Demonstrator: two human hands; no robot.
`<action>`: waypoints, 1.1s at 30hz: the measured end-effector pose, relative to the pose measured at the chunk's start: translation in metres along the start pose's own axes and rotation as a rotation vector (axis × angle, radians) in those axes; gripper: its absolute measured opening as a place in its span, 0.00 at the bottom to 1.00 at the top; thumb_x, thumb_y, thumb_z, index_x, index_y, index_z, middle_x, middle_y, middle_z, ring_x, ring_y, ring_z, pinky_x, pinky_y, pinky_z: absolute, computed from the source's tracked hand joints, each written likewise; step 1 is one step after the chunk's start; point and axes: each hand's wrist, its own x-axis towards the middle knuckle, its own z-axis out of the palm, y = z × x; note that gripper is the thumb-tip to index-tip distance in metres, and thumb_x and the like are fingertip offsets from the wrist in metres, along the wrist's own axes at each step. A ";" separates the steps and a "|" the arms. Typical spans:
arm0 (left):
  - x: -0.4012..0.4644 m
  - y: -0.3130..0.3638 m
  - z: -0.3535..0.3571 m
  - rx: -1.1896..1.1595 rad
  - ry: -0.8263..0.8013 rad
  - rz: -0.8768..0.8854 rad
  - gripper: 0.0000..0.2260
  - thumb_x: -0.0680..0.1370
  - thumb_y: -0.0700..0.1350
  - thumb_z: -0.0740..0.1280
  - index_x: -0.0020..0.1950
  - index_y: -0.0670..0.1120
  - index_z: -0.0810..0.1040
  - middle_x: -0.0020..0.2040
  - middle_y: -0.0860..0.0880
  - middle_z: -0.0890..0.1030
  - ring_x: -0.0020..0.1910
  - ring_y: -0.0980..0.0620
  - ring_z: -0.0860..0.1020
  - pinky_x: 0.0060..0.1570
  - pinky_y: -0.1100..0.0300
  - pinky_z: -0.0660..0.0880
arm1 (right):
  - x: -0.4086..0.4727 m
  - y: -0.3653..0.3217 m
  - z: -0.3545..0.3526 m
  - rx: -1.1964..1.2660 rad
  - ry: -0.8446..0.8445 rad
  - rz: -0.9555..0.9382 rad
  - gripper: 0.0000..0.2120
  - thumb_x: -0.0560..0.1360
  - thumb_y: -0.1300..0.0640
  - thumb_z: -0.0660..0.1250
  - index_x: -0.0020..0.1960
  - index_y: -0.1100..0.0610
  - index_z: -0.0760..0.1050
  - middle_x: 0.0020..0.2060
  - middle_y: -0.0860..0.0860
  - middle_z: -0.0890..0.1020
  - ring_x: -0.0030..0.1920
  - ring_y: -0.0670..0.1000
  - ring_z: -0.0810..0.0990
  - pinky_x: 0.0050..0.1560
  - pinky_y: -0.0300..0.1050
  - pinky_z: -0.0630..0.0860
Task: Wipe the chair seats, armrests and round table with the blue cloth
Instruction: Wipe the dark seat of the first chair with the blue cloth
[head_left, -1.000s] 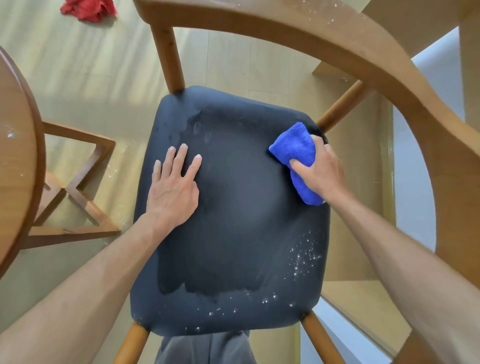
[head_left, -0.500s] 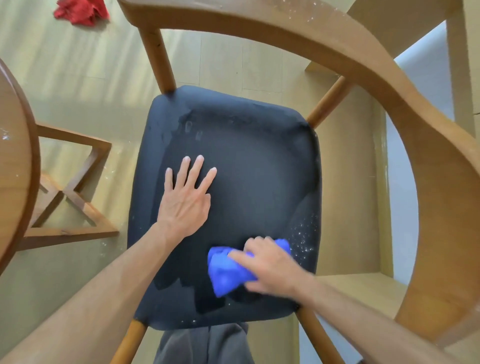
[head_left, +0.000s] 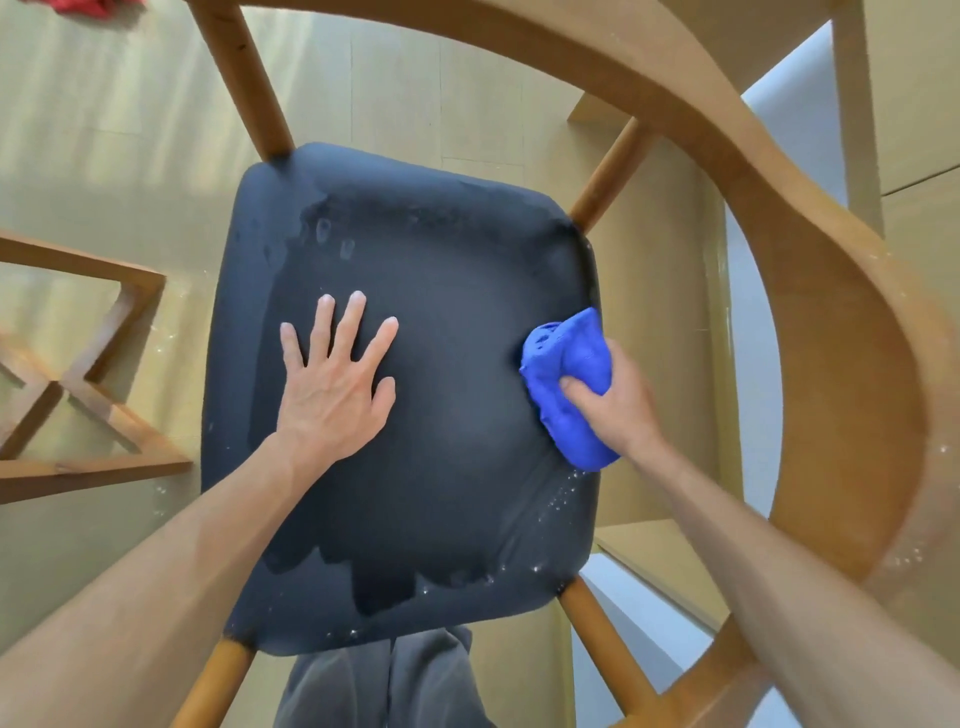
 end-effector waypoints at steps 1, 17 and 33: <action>0.000 0.000 0.000 0.003 -0.010 -0.002 0.28 0.78 0.52 0.60 0.78 0.51 0.58 0.79 0.43 0.50 0.77 0.38 0.46 0.69 0.31 0.49 | -0.015 -0.002 0.013 -0.034 -0.030 -0.028 0.26 0.66 0.44 0.64 0.63 0.46 0.69 0.53 0.47 0.78 0.53 0.51 0.77 0.54 0.53 0.75; 0.002 -0.001 -0.006 0.008 -0.067 -0.003 0.28 0.79 0.54 0.59 0.78 0.52 0.56 0.79 0.45 0.47 0.77 0.39 0.44 0.70 0.33 0.49 | -0.075 -0.039 0.060 -0.365 -0.291 -0.082 0.26 0.65 0.49 0.71 0.60 0.51 0.67 0.46 0.47 0.74 0.48 0.51 0.69 0.49 0.44 0.64; 0.002 -0.001 -0.004 0.013 -0.081 -0.013 0.28 0.80 0.56 0.57 0.79 0.54 0.53 0.79 0.46 0.45 0.77 0.41 0.41 0.71 0.34 0.48 | -0.029 -0.071 0.019 -0.828 0.181 -0.318 0.26 0.74 0.48 0.65 0.68 0.59 0.64 0.59 0.55 0.72 0.52 0.57 0.72 0.51 0.49 0.67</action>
